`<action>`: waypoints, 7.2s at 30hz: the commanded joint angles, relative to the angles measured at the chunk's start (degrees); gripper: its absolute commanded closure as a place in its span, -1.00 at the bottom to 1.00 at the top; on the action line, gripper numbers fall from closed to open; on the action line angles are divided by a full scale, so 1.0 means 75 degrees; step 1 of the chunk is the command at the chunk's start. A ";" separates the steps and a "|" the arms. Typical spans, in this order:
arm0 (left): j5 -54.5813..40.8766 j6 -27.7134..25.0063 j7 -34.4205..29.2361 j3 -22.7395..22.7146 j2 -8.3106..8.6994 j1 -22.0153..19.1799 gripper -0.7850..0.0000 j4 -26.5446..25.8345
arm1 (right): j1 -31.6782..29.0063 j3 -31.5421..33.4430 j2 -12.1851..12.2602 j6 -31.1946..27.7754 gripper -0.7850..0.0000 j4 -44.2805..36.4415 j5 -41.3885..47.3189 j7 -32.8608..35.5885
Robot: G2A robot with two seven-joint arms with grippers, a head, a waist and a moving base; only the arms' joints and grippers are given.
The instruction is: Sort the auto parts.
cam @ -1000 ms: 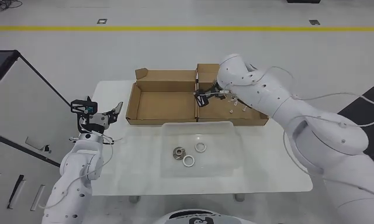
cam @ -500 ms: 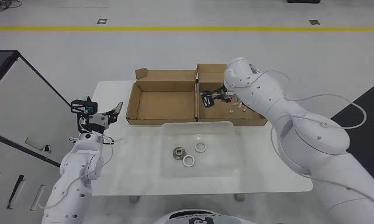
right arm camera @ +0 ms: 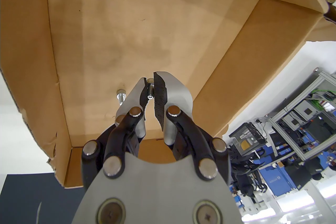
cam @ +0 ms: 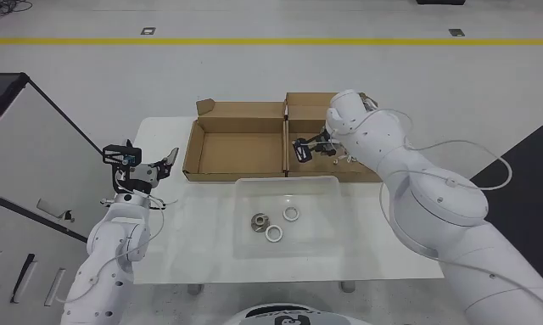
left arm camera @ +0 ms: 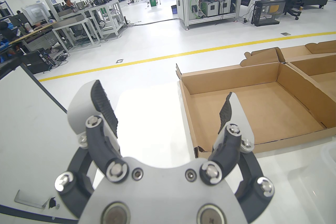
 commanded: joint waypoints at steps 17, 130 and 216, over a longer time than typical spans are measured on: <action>0.0000 0.0000 0.0000 0.0000 0.0000 0.0000 -1.00 0.0000 | -0.0006 0.0000 -0.0626 0.0000 0.85 0.1219 -0.1277 -0.1347; 0.0000 0.0000 0.0000 0.0000 0.0000 0.0000 -1.00 0.0000 | -0.2988 0.3247 0.8021 0.0000 -1.00 -0.9005 0.4918 -0.5375; -0.3479 -0.3813 -0.9562 0.8240 -0.0658 -0.6746 -1.00 0.1210 | -0.2988 0.3247 0.8021 0.0000 -1.00 -0.9005 0.4918 -0.5375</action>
